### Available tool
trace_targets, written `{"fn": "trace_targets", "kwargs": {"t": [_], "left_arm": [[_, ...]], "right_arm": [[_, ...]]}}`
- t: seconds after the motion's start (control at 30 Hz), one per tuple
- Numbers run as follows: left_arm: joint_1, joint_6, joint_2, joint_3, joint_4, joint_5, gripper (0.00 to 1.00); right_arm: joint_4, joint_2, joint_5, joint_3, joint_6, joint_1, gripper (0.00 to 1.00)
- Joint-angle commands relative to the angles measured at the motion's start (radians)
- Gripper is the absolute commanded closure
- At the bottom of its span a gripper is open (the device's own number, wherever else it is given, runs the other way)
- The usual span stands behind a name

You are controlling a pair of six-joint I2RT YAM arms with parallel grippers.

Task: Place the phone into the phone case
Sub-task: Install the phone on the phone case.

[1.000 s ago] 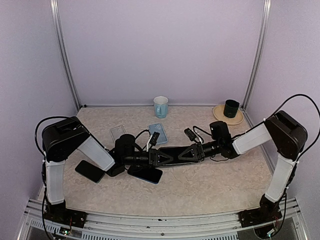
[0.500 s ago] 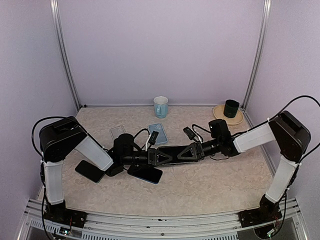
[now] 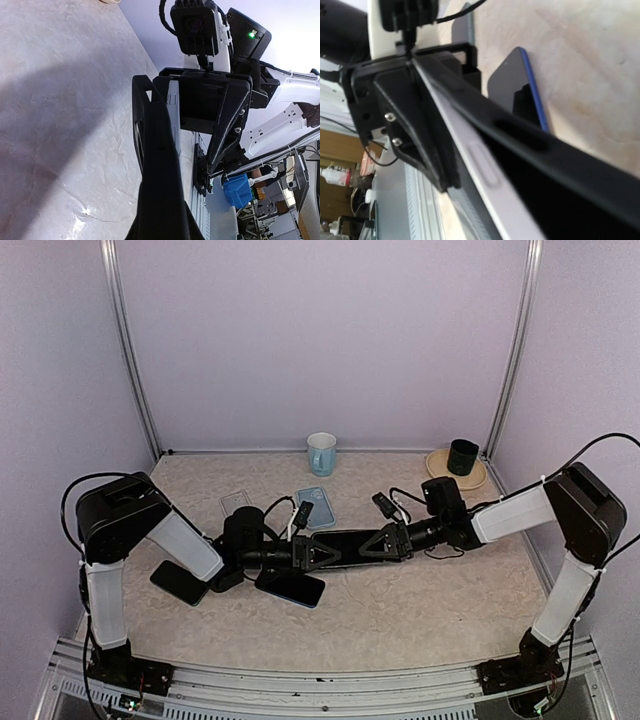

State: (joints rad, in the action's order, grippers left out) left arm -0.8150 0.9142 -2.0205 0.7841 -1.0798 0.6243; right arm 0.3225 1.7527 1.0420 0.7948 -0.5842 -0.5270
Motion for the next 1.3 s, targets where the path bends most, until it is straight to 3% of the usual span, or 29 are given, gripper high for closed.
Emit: {"fn": "trace_targets", "kwargs": {"t": [0.0, 1.27], "left_arm": [[0.017, -0.027, 0.049, -0.006, -0.051, -0.020, 0.97], [0.023, -0.048, 0.075, -0.006, -0.017, -0.017, 0.98]], "right_arm": [[-0.060, -0.036, -0.037, -0.019, -0.005, 0.020, 0.49], [-0.181, -0.126, -0.065, -0.025, 0.064, 0.087, 0.49]]}}
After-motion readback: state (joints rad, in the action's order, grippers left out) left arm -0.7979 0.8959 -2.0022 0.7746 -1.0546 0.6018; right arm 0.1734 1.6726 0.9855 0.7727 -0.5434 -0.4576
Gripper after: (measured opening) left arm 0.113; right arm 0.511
